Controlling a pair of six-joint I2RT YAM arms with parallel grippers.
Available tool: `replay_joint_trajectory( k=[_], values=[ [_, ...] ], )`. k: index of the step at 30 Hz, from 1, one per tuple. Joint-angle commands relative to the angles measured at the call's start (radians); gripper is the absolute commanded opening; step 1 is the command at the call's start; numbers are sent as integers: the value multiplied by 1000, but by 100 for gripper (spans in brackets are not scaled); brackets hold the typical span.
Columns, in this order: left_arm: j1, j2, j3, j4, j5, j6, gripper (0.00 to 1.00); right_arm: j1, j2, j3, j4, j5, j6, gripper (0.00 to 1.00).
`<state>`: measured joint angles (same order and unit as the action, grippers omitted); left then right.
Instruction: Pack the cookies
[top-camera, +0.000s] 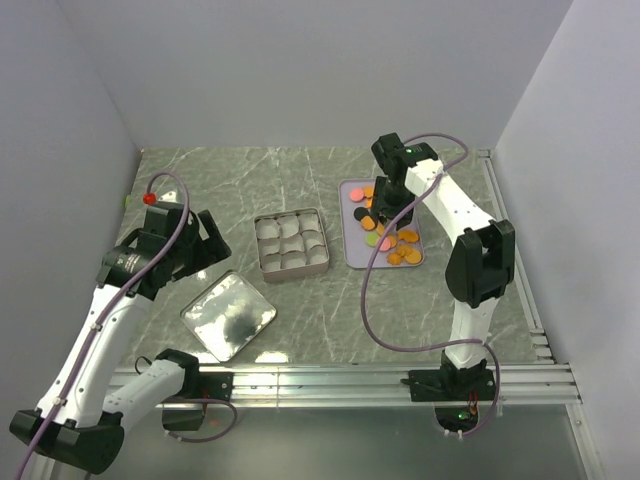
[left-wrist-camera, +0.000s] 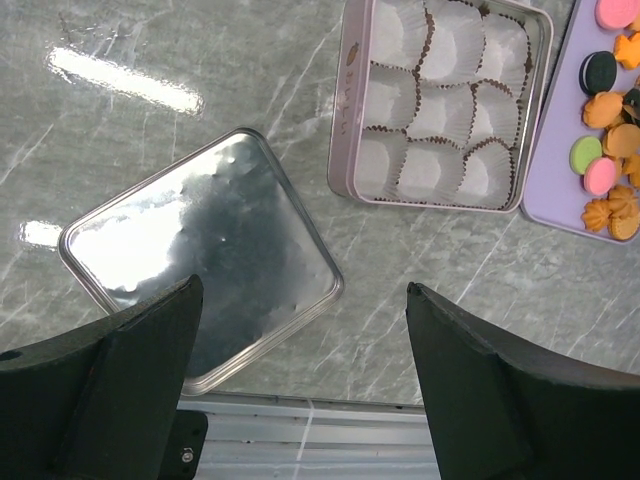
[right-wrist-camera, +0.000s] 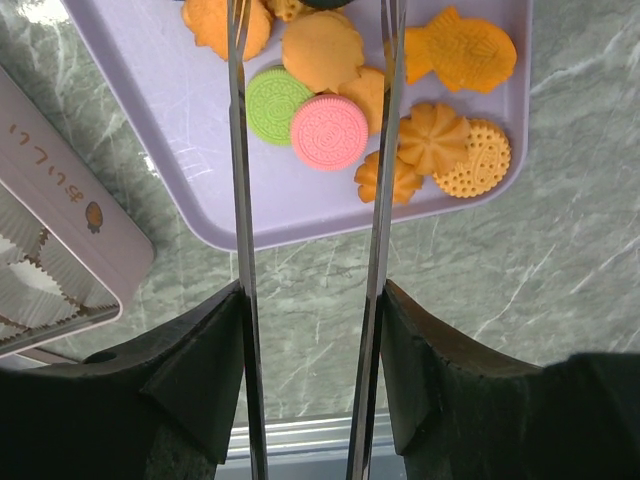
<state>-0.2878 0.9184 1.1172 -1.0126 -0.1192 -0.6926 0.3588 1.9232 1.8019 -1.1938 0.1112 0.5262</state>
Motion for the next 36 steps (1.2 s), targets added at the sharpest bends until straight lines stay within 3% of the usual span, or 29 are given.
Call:
replay_joint_trajectory(
  k=[1, 9, 13, 17, 21, 25, 31, 36],
  values=[
    [-4, 3, 49, 12, -8, 22, 89, -14, -46, -7, 14, 7, 0, 59],
    [-4, 19, 58, 17, -13, 33, 89, -15, -43, -21, 37, -11, 4, 58],
    [-4, 31, 70, 16, -19, 38, 89, -17, -29, -29, 53, -31, 11, 53],
    [-4, 33, 78, 11, -23, 41, 89, -17, -18, -6, 42, -28, 11, 41],
    [-4, 22, 75, 8, -54, 39, 91, -17, -15, 54, 2, 1, 6, 37],
    [-4, 5, 63, -17, -120, 10, 99, -1, -20, 160, -36, -10, -3, 34],
    [-2, -24, 20, -26, -206, -22, 99, 146, 10, 336, -125, -11, -11, 34],
    [-2, -68, -23, 17, -278, 30, 99, 256, -4, 332, -84, -105, 8, 34]
  ],
)
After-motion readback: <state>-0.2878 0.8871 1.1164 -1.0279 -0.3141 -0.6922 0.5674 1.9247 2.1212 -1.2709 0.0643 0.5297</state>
